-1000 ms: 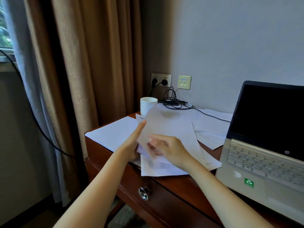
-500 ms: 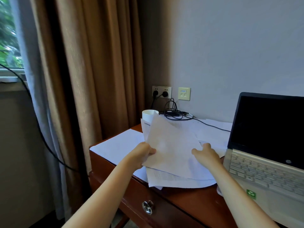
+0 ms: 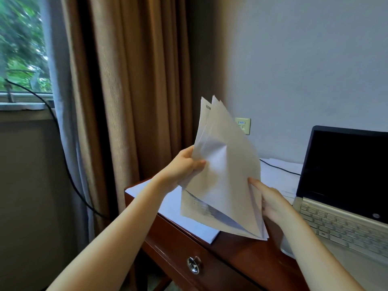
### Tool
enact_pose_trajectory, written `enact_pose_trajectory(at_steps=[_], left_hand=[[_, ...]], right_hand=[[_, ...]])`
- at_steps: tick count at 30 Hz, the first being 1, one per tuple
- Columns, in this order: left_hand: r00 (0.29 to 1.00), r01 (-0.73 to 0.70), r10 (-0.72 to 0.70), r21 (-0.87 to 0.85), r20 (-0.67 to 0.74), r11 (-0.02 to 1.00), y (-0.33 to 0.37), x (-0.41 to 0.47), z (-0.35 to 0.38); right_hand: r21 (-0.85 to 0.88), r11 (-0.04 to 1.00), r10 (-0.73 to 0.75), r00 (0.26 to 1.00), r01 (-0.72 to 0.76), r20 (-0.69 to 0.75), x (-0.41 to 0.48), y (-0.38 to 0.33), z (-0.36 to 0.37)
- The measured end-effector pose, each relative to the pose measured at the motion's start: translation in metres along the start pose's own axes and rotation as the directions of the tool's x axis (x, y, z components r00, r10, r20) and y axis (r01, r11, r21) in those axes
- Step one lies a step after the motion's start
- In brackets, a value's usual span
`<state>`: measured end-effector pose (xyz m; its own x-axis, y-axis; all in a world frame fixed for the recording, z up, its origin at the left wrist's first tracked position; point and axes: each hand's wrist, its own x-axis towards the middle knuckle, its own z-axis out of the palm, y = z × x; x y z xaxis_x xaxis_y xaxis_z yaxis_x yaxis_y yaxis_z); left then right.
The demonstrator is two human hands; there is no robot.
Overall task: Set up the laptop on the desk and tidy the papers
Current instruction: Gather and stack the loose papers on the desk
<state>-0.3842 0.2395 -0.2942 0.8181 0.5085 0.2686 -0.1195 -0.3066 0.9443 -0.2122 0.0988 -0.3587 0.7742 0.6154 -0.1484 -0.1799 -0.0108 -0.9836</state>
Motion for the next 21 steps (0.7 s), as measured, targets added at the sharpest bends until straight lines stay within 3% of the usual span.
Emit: enact_pose_trajectory(at_steps=[2, 7, 21], left_hand=[[0.998, -0.038, 0.040, 0.043, -0.055, 0.998, 0.000, 0.000, -0.001], [0.971, -0.116, 0.144, 0.149, -0.191, 0.982, -0.007, 0.004, -0.001], [0.933, -0.152, 0.148, 0.015, -0.328, 0.988, -0.017, 0.023, 0.008]], right_hand=[[0.112, 0.981, -0.155, 0.986, 0.160, -0.055, -0.001, -0.001, 0.002], [0.128, 0.891, -0.394, 0.882, 0.436, -0.259, -0.002, -0.008, 0.003], [-0.013, 0.852, -0.520, 0.843, 0.523, -0.139, 0.011, -0.009, 0.007]])
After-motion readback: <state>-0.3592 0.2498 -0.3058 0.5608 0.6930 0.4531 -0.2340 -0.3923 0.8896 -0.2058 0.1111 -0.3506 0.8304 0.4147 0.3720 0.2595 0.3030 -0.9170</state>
